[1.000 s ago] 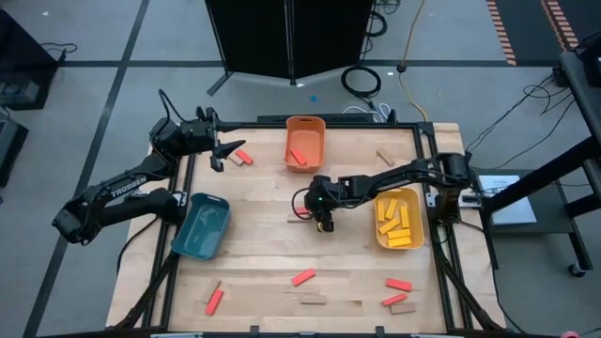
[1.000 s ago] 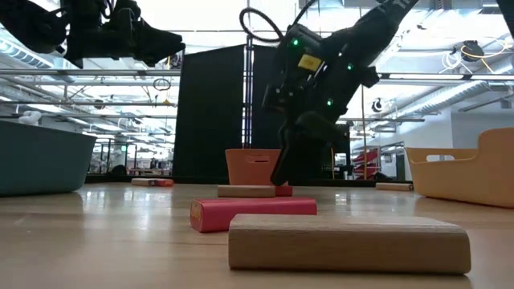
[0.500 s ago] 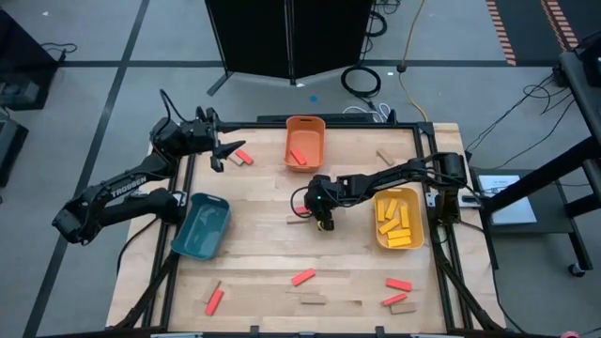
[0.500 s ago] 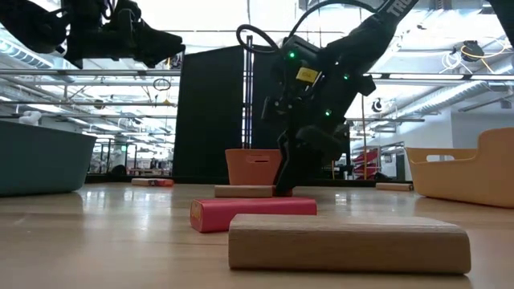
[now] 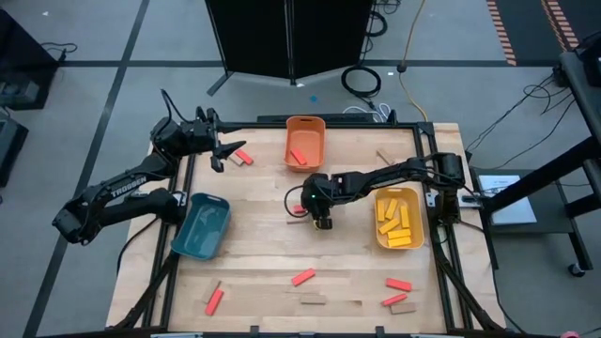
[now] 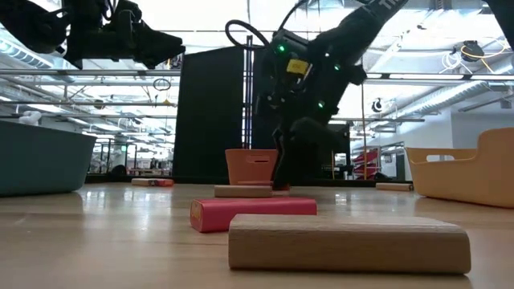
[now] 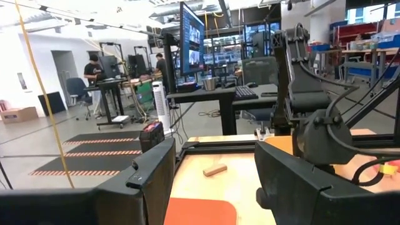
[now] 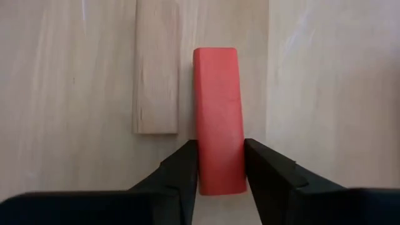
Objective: Sort blocks
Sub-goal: Put the center orange block into the orange bin
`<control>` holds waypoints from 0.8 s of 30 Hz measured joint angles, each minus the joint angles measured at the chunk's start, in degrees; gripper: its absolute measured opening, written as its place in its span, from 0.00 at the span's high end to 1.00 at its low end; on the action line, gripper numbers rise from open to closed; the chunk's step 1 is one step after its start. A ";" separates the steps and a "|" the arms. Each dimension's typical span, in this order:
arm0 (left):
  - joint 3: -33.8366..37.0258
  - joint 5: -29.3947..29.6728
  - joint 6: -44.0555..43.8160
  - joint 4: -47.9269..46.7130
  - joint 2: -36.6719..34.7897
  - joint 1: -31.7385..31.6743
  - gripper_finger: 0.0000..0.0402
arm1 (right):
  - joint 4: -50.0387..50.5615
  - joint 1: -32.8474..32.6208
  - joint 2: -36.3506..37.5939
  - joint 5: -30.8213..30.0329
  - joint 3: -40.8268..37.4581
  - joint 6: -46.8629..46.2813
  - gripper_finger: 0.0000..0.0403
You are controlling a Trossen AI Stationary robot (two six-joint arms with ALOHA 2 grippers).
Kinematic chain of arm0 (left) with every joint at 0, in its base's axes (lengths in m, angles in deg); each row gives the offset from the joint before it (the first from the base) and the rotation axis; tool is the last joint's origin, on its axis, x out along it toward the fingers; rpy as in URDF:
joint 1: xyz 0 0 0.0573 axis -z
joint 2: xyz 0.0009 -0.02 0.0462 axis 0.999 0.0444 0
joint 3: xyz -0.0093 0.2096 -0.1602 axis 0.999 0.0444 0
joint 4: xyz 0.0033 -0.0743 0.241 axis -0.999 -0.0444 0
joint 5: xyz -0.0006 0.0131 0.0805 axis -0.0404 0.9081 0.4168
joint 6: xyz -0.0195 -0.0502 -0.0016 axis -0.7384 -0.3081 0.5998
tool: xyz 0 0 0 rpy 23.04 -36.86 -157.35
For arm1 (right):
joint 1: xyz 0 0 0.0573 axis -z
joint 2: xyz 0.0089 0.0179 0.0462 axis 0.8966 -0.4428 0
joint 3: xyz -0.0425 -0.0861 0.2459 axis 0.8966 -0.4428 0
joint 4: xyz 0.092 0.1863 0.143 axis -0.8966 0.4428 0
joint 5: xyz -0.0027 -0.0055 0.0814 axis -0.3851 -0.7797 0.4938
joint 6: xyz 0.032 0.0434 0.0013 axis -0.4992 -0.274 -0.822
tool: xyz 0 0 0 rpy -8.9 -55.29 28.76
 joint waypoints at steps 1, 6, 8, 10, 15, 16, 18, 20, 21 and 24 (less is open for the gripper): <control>0.00 0.00 0.00 -0.01 0.00 0.00 0.46 | 1.43 0.00 0.00 -0.01 0.92 0.01 0.73; 0.00 0.00 -0.01 -0.07 0.00 0.00 0.46 | 9.19 -0.02 0.02 0.01 6.89 1.73 0.75; 0.00 0.00 0.00 -0.07 0.00 0.00 0.46 | 12.23 -0.02 0.04 -0.72 10.01 3.72 0.75; 0.00 0.00 -0.02 -0.09 0.00 0.00 0.46 | 14.42 -0.04 0.04 -3.22 13.29 6.39 0.74; 0.00 0.00 -0.23 -0.09 0.00 0.00 0.46 | 16.98 1.84 0.17 -7.62 20.26 14.15 0.74; 0.00 0.00 -0.39 -0.11 0.00 0.00 0.46 | 17.39 2.70 0.17 -7.70 21.37 15.24 0.74; 0.00 0.00 -0.41 -0.11 0.00 0.00 0.46 | 17.88 4.76 0.19 -7.80 22.98 16.73 0.74; 0.00 0.00 -0.41 -0.11 0.00 0.00 0.46 | 17.88 7.34 0.26 -7.86 23.61 17.38 0.74; 0.00 0.00 -0.41 -0.11 0.00 0.00 0.46 | 18.00 8.82 0.26 -7.90 23.61 17.51 0.74; 0.00 0.00 -0.41 -0.11 0.00 0.00 0.46 | 18.03 13.22 0.24 -7.70 23.57 17.16 0.74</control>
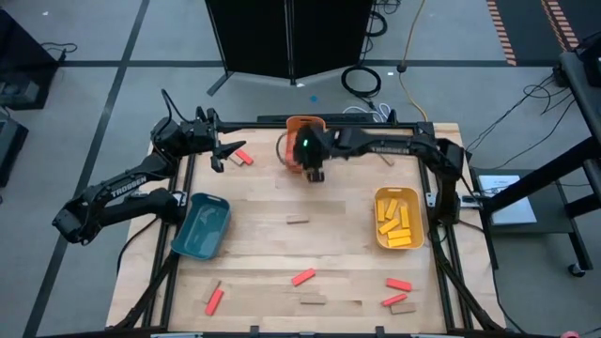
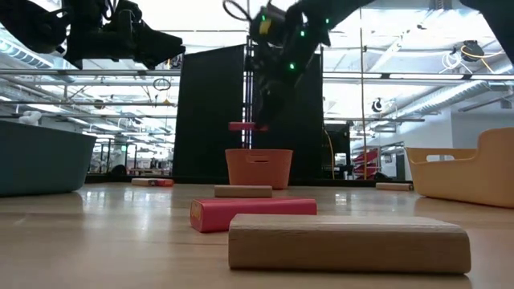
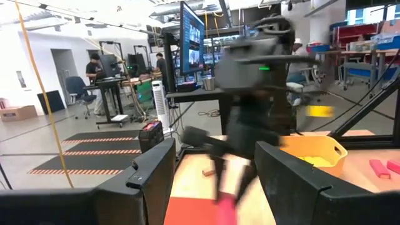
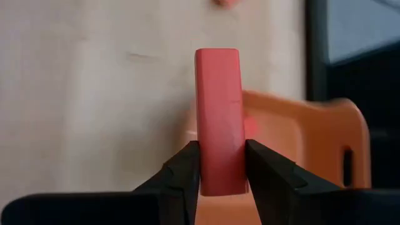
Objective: Sort blocks
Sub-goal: Put the center orange block into the orange bin, then put the bottom right orange block into the orange bin
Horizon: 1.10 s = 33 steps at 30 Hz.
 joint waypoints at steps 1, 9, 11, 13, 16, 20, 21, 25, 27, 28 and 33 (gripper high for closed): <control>0.00 0.00 0.01 0.00 0.00 0.00 0.46 | -0.57 1.41 0.00 0.14 -0.09 -0.77 0.74; 0.00 0.00 0.42 0.00 0.00 0.00 0.46 | -3.26 7.34 0.00 0.30 -0.44 -5.36 0.70; 0.00 0.00 0.43 0.00 0.00 0.00 0.46 | -3.26 7.87 0.00 0.33 -0.44 -6.60 0.66; 0.00 0.00 0.44 0.00 0.00 0.00 0.46 | -3.30 8.18 0.00 0.30 -0.44 -8.31 0.62; 0.00 0.00 0.46 0.00 0.00 0.00 0.46 | -3.30 8.11 0.00 0.35 -0.44 -9.90 0.55; 0.00 0.00 0.46 0.01 0.00 0.00 0.46 | -3.69 7.74 0.00 0.41 -0.39 -9.91 0.47; 0.00 0.00 0.46 0.02 0.00 0.00 0.46 | -3.16 7.59 0.00 0.40 -0.02 -10.14 0.46; 0.00 0.00 0.44 0.26 0.00 0.00 0.46 | 0.36 6.17 -0.02 0.42 3.45 -13.15 0.43; 0.00 0.00 0.33 0.64 0.00 0.00 0.46 | 2.00 4.66 0.00 0.62 5.35 -14.56 0.43; 0.00 -0.03 0.13 0.83 0.00 0.00 0.46 | 2.84 3.77 0.00 0.70 6.13 -15.22 0.43; 0.00 -0.65 0.00 1.58 -0.09 0.00 0.46 | 5.40 -1.38 0.00 0.70 8.86 -20.66 0.43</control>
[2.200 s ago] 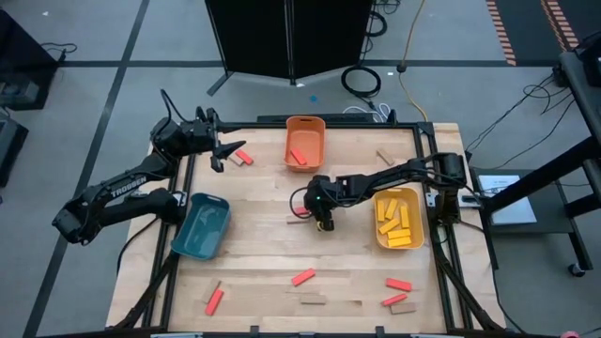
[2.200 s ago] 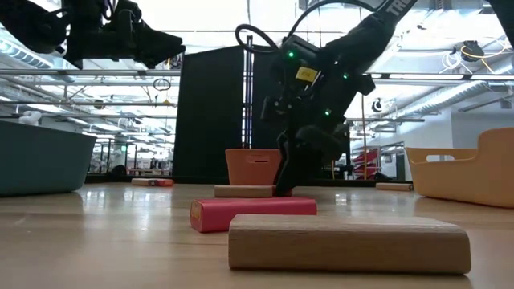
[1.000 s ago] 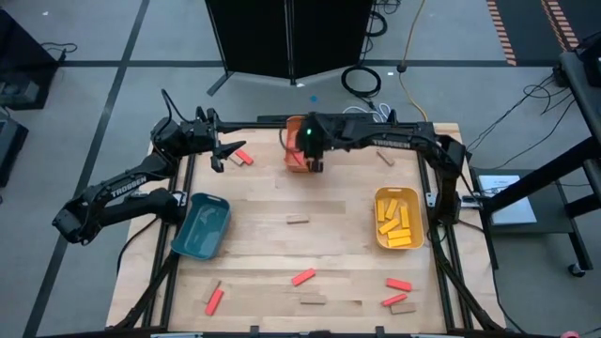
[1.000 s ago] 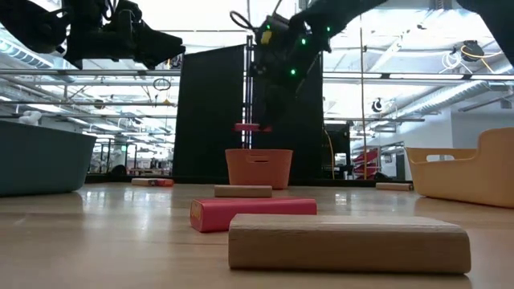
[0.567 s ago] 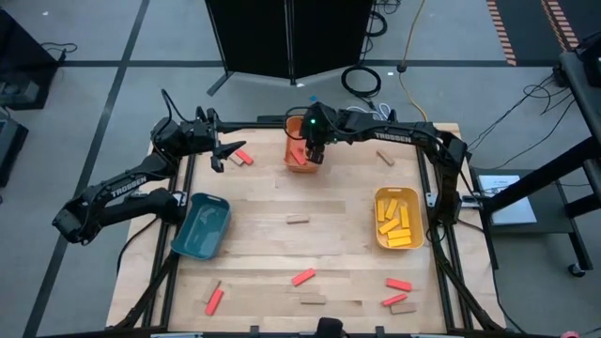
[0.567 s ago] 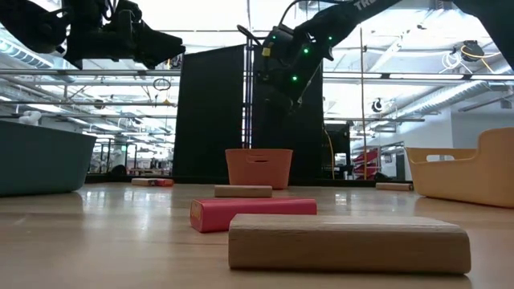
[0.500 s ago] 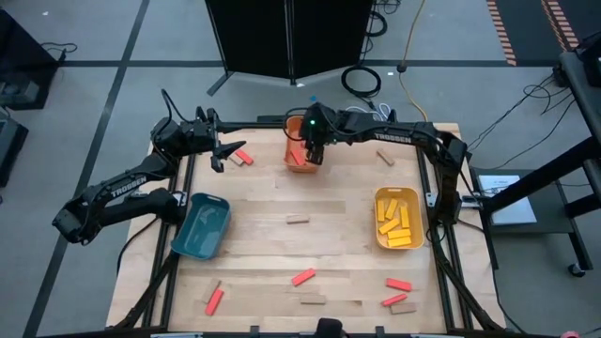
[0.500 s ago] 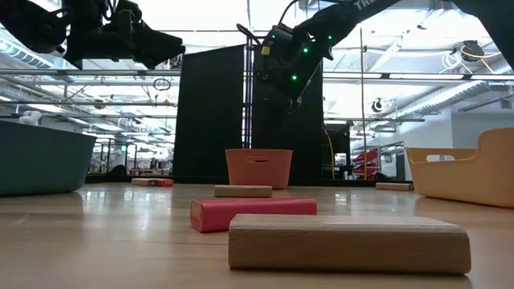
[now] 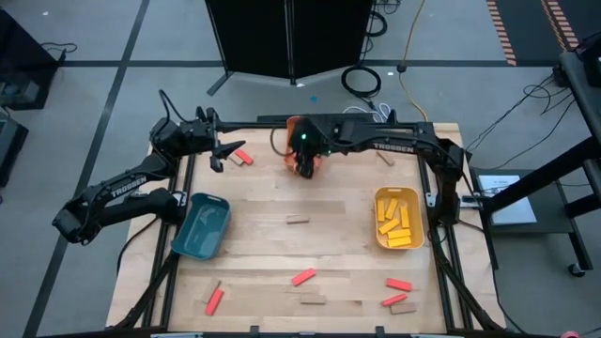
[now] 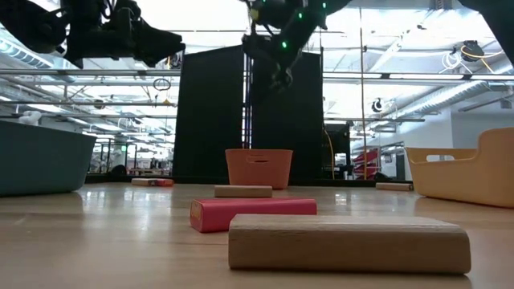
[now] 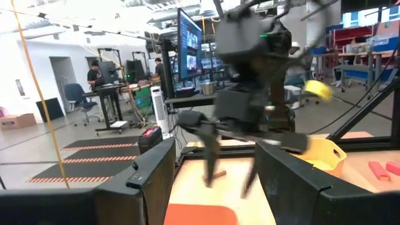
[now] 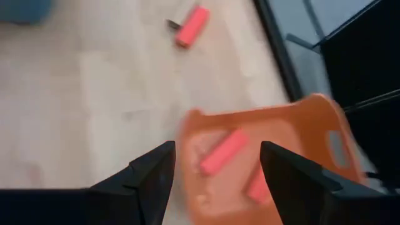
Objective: Sort blocks
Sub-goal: Put the bottom right orange block into the orange bin
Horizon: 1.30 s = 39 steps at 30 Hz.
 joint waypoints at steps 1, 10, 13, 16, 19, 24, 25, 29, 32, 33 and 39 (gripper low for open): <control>0.00 0.00 -0.06 0.23 0.02 0.00 0.46 | 0.67 -1.15 0.00 0.06 0.27 -2.35 0.43; 0.00 -0.03 -0.09 1.51 0.00 0.00 0.46 | 10.08 -11.81 0.00 23.42 0.40 -34.94 0.43; 0.00 -0.04 -0.08 2.75 0.00 0.00 0.46 | 15.44 -17.26 0.00 28.47 0.40 -44.39 0.43; 0.00 -0.03 -0.11 4.19 0.00 0.00 0.46 | 22.52 -23.76 0.00 30.43 0.40 -52.70 0.43; 0.00 -0.05 -0.15 5.67 -0.02 0.00 0.46 | 30.39 -30.22 0.00 31.71 0.40 -63.71 0.43; 0.00 -0.06 -1.71 8.25 -0.04 0.02 0.46 | 39.15 -40.27 0.31 31.60 0.40 -83.58 0.43; 0.00 -0.19 -2.23 8.91 -0.05 0.07 0.46 | 39.49 -42.18 0.56 31.81 0.40 -87.36 0.43; 0.00 -1.47 -3.10 10.71 -0.05 1.12 0.46 | 39.47 -49.02 1.26 29.97 0.40 -96.42 0.43; 0.00 -1.71 -3.08 12.01 -0.05 2.55 0.46 | 38.15 -54.04 0.86 26.55 -0.02 -93.23 0.43; 0.00 -1.71 -3.08 12.43 -0.05 3.07 0.46 | 37.17 -55.75 0.73 26.12 -0.31 -90.47 0.43; 0.00 -1.71 -2.23 14.79 -0.05 5.53 0.46 | 31.32 -62.13 0.52 19.90 -2.68 -69.62 0.43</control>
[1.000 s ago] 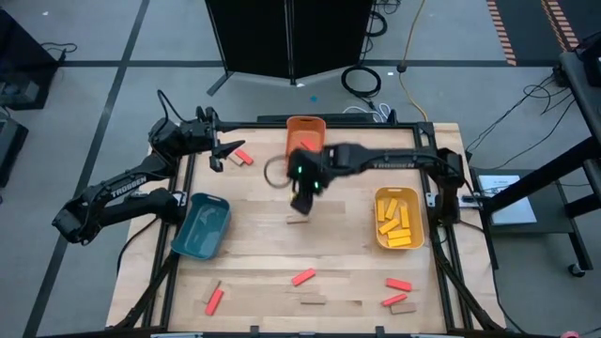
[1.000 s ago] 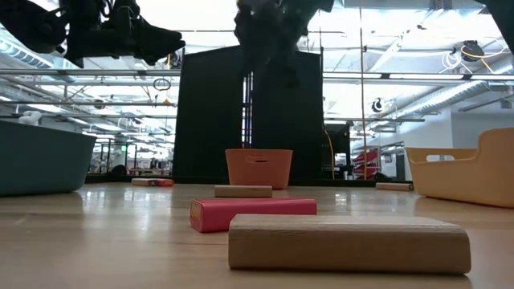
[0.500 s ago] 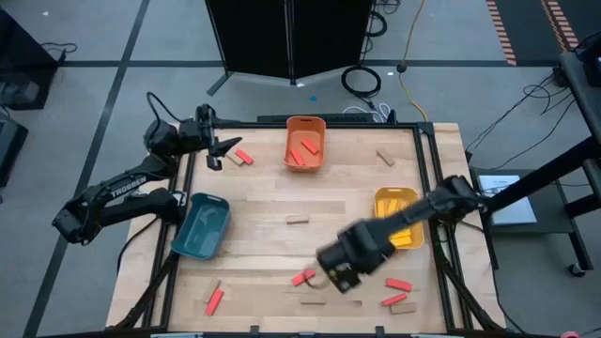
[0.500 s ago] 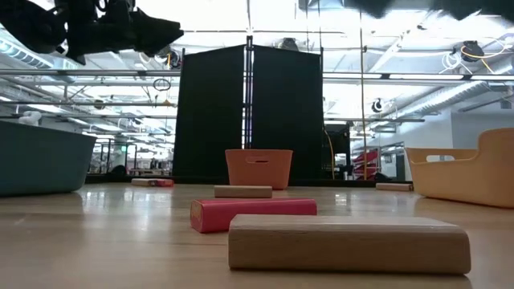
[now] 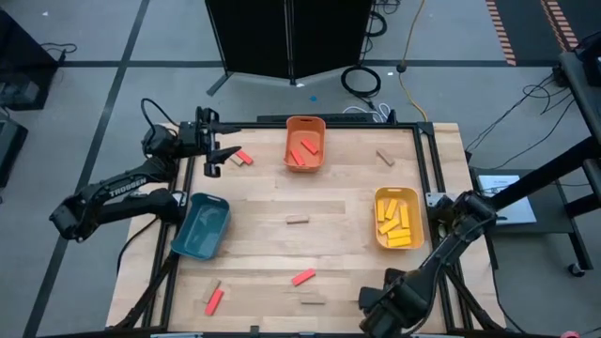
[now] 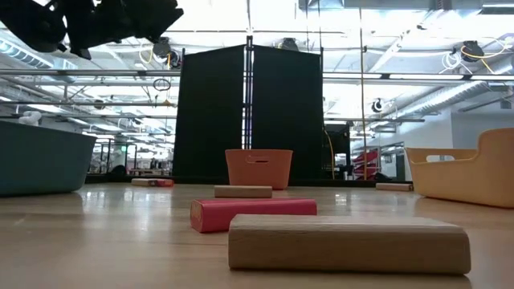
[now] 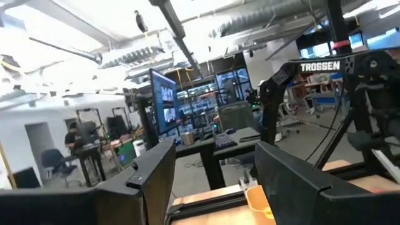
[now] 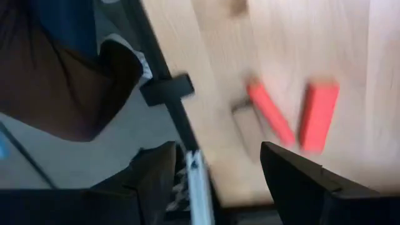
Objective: Sort blocks
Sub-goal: Put the bottom right orange block into the orange bin
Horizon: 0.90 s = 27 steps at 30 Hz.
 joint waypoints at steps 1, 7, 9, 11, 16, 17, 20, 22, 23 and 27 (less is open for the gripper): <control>0.00 0.03 1.09 -0.05 0.01 0.28 0.46 | -0.16 -0.47 -0.02 -0.67 -0.35 2.22 0.43; 0.00 0.30 4.15 0.86 2.14 0.93 0.46 | 1.07 -2.94 0.01 -3.37 -5.62 9.84 0.43; 0.00 1.01 4.17 1.51 3.31 0.89 0.46 | -0.60 -3.41 0.01 -3.39 -8.27 12.35 0.43; 0.00 2.24 4.23 2.03 4.71 0.89 0.46 | -1.17 -3.73 -0.02 -3.87 -10.48 15.12 0.43; -0.75 3.49 4.15 4.20 8.90 0.87 0.46 | -2.59 -3.87 -0.02 -3.94 -16.01 19.49 0.43; -1.11 3.50 4.12 4.24 9.73 0.87 0.46 | -3.85 -3.87 -0.02 -3.90 -17.09 19.57 0.43; -2.06 3.49 3.81 4.37 11.82 0.87 0.46 | -8.79 -3.87 -0.02 -3.87 -19.42 20.16 0.44; -2.48 3.50 3.78 4.34 12.88 0.85 0.46 | -10.65 -3.87 -0.02 -3.87 -20.13 20.96 0.46; -2.57 3.50 3.75 4.33 13.26 0.85 0.46 | -10.95 -3.87 -0.02 -3.90 -20.28 21.25 0.48; -2.90 3.50 3.74 4.28 14.29 0.85 0.46 | -10.02 -3.87 -0.02 -3.94 -20.37 22.42 0.56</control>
